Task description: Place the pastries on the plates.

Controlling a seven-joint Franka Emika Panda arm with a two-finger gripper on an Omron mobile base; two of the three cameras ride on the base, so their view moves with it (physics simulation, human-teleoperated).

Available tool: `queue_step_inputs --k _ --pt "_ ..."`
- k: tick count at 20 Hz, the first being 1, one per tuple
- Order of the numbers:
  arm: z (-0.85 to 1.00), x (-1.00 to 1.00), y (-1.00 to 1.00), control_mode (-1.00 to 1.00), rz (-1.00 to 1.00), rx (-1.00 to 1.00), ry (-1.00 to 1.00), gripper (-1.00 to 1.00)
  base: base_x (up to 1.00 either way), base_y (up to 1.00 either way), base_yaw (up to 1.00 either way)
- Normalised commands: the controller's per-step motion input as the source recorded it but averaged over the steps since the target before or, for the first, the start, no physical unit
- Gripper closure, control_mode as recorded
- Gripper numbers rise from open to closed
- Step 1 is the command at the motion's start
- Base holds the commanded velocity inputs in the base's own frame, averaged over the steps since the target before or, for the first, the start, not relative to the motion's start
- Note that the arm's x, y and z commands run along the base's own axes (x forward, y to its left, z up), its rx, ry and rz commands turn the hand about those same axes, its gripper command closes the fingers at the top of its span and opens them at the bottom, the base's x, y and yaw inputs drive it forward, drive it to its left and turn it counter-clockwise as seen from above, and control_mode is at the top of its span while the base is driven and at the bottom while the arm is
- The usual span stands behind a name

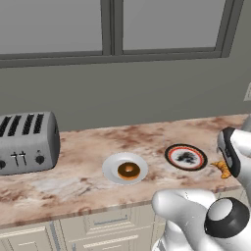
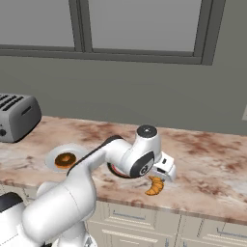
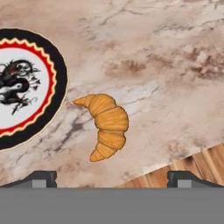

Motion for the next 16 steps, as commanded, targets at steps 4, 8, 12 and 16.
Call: queue_step_inputs --k 4,8,12,16 --pt "-0.33 0.18 -0.01 -1.0 0.0 0.0 0.0 -1.0 0.0 0.0 0.0" --pt "-0.28 0.31 0.0 -1.0 0.0 0.0 0.0 -1.0 0.0 0.0 0.0" --pt "-0.25 0.13 -0.07 -1.0 0.0 0.0 0.0 -1.0 0.0 0.0 0.0" --pt "-0.23 0.02 -0.12 -1.0 0.0 0.0 0.0 -1.0 0.0 0.0 0.0"
